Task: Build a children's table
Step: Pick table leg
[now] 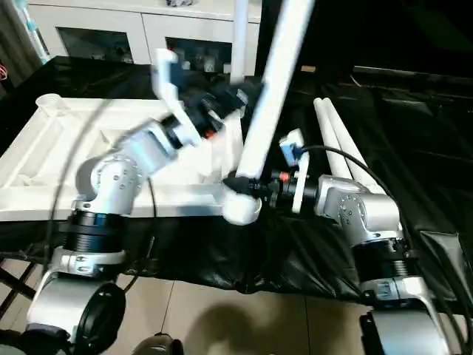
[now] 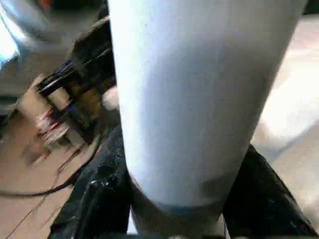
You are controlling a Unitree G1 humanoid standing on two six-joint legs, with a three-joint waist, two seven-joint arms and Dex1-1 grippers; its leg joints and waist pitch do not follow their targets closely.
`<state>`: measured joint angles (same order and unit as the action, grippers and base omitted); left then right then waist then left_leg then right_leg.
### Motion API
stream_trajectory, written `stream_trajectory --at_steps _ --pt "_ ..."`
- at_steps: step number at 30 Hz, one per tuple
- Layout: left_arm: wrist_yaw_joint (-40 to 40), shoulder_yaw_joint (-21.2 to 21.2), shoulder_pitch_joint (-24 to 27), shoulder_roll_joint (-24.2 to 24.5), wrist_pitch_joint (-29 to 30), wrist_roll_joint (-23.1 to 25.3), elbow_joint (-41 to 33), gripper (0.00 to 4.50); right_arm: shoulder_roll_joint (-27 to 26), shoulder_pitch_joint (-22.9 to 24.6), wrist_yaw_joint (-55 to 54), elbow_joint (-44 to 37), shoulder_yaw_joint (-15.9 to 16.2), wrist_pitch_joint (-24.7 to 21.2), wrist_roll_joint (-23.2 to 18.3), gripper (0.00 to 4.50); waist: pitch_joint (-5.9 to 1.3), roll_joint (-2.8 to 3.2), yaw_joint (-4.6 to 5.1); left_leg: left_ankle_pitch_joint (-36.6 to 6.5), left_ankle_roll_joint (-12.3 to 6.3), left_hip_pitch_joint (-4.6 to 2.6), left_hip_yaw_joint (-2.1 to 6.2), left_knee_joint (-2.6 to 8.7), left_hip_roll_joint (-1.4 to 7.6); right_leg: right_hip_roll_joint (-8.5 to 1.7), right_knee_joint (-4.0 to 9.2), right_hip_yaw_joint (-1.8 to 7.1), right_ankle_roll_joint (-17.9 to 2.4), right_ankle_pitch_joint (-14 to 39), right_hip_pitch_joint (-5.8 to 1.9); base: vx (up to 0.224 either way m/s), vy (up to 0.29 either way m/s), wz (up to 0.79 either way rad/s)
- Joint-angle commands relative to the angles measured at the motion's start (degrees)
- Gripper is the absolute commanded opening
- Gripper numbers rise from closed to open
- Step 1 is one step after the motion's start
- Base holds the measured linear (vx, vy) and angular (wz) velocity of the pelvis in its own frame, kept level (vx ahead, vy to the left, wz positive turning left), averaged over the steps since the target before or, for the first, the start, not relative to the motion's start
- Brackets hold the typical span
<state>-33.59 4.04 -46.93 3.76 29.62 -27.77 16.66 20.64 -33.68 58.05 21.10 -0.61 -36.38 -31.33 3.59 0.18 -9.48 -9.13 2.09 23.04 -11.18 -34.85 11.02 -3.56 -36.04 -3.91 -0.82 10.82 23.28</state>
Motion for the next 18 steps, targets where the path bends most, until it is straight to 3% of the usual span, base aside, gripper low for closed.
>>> stream_trajectory --at_steps 1,2,3,5,6,10,12,14,16,17,18 --pt "-4.8 -5.45 0.96 4.3 -6.07 7.57 3.92 2.91 -0.07 0.31 -5.72 1.27 -3.4 4.43 1.79 1.91 -4.86 -0.72 0.08 -6.24 -1.83 -1.64 1.59 3.42 2.26 -4.88 4.83 2.66 -7.32 11.14 -2.77 0.0 0.0 0.0" --pt "-7.22 -8.45 1.64 6.64 -9.0 10.78 5.4 2.91 -0.36 0.31 -8.48 1.95 -4.1 6.71 3.19 1.91 -4.94 -0.59 0.13 -6.28 -1.27 -1.74 1.6 3.48 2.3 -4.83 4.74 2.67 -6.74 11.49 -2.7 0.0 0.0 0.0" --pt "-8.86 -10.12 1.93 8.09 -9.81 12.29 6.65 2.91 -0.62 0.36 -10.88 2.5 -4.57 8.87 4.53 1.9 -4.98 -0.4 0.42 -6.47 0.46 -1.93 1.44 3.55 2.36 -4.82 4.46 2.72 -6.61 10.76 -2.52 0.0 0.0 0.0" --pt "-10.84 -12.39 2.15 10.08 -12.3 14.88 9.13 2.91 -0.58 0.76 -14.35 2.97 -4.72 11.59 7.08 1.9 -5.04 -0.33 0.5 -6.33 1.04 -1.88 1.42 3.55 2.35 -4.85 4.1 2.71 -7.65 8.67 -2.69 0.0 0.0 0.0" --pt "-12.38 -14.62 2.25 11.7 -15.83 17.57 11.48 2.91 -0.5 1.34 -16.82 2.91 -4.8 12.83 8.73 1.9 -5.07 0.03 0.48 -6.68 1.1 -2.08 1.39 3.53 2.35 -4.83 4.14 2.73 -8.21 7.65 -2.48 0.0 0.0 0.0" --pt "-17.68 -19.24 2.14 14.28 -21.61 21.62 16.83 2.91 -0.71 3.53 -20.11 1.17 -4.8 14.29 10.81 1.9 -5.07 0.16 0.36 -7.89 1.38 -1.93 1.41 3.68 2.31 -5.04 3.92 2.86 -9.17 5.55 -2.85 0.0 0.0 0.0" --pt "-21.96 -21.54 1.81 15.21 -24.17 23.01 20.37 2.91 -1.28 5.01 -20.68 -0.54 -5.2 14.02 10.52 1.9 -5.08 0.7 0.45 -8.51 1.3 -1.85 1.45 3.67 2.21 -5.03 3.94 2.85 -9.49 5.29 -2.99 0.0 0.0 0.0" --pt "-23.39 -22.45 1.48 15.5 -26.01 23.9 22.25 2.64 -1.49 5.44 -21.0 -0.79 -5.15 14.38 10.52 1.9 -5.06 0.36 0.62 -9.34 1.0 -1.78 1.45 3.78 2.15 -5.03 4.11 2.79 -9.72 6.02 -3.08 0.0 0.0 0.0" --pt "-26.28 -24.92 0.45 16.22 -30.46 26.91 27.29 2.58 -1.93 6.55 -21.27 -1.39 -4.95 14.84 10.59 1.9 -5.03 0.62 0.88 -10.62 1.25 -1.76 1.51 3.81 2.21 -5.14 4.2 2.79 -10.0 7.12 -3.21 0.0 0.0 0.0" --pt "-27.24 -25.2 0.16 16.26 -30.92 27.28 28.42 2.51 -2.0 6.78 -21.22 -1.59 -4.91 14.83 10.62 1.9 -5.04 1.2 0.9 -10.66 1.24 -1.79 1.61 3.82 2.26 -5.18 4.23 2.78 -10.1 7.19 -3.1 0.0 0.0 0.0" --pt "-27.69 -25.32 0.03 16.28 -31.12 27.43 28.93 2.21 -2.03 6.89 -21.2 -1.68 -4.89 14.83 10.64 1.9 -5.05 0.96 1.24 -11.23 1.35 -1.78 1.61 3.84 2.29 -5.17 4.17 2.75 -10.41 6.92 -3.23 0.0 0.0 0.0"
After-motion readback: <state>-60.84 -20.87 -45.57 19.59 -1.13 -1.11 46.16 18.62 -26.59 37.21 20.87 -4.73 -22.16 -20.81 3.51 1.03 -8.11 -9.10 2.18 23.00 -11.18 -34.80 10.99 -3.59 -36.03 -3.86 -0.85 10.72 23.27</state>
